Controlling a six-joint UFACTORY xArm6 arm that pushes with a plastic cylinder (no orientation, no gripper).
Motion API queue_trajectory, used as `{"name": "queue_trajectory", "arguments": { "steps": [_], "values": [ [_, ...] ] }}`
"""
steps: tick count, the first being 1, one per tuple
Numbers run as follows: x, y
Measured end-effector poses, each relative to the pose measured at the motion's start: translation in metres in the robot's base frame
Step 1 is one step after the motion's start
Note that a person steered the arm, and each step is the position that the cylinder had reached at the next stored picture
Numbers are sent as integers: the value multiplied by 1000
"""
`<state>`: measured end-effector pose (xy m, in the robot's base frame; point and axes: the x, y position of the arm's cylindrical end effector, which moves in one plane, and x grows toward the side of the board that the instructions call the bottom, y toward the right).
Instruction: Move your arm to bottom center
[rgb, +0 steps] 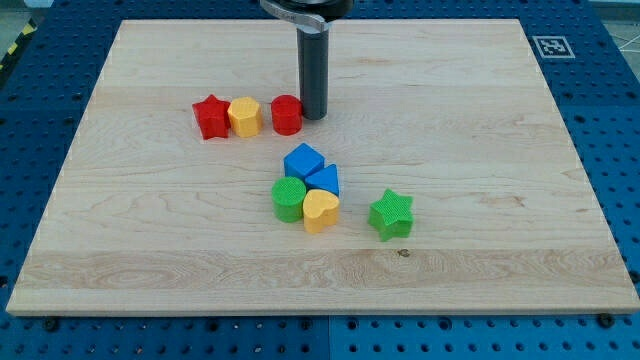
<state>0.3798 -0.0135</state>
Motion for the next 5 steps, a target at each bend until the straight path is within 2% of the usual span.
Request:
{"name": "queue_trajectory", "arguments": {
  "steps": [3,5],
  "values": [
    [-4,-22],
    [-7,14]
  ]
}}
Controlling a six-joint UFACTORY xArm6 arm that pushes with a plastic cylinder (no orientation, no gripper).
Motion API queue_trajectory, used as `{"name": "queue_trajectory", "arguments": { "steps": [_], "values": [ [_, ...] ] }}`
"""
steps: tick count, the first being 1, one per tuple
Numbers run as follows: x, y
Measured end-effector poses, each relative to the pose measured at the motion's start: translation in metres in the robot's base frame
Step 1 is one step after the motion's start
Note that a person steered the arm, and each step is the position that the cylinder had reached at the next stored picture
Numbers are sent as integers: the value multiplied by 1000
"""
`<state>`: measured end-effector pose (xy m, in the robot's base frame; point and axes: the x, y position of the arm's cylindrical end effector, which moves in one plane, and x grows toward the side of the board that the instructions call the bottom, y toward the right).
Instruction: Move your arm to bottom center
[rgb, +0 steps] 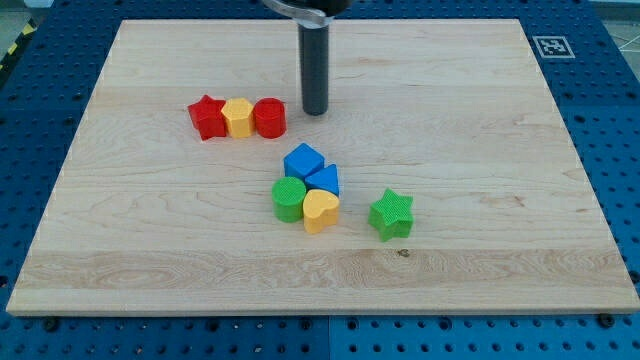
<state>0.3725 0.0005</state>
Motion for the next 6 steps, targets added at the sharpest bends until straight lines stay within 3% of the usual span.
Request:
{"name": "queue_trajectory", "arguments": {
  "steps": [2,4,6],
  "values": [
    [0,78],
    [30,144],
    [66,154]
  ]
}}
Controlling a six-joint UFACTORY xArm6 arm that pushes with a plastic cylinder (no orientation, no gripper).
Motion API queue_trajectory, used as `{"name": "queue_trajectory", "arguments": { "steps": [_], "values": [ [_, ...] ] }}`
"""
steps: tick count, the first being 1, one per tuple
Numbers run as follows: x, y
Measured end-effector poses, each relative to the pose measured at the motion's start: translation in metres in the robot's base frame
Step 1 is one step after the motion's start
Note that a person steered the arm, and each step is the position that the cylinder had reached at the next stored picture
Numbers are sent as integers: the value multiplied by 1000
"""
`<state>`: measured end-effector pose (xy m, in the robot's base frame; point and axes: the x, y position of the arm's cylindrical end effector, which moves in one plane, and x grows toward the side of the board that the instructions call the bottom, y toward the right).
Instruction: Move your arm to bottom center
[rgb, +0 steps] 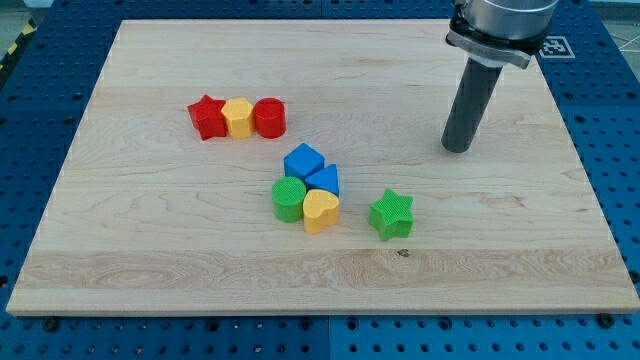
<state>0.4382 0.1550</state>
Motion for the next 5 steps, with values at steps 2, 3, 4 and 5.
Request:
{"name": "queue_trajectory", "arguments": {
  "steps": [2,3,4,5],
  "values": [
    [104,-28],
    [147,-33],
    [157,-90],
    [151,-153]
  ]
}}
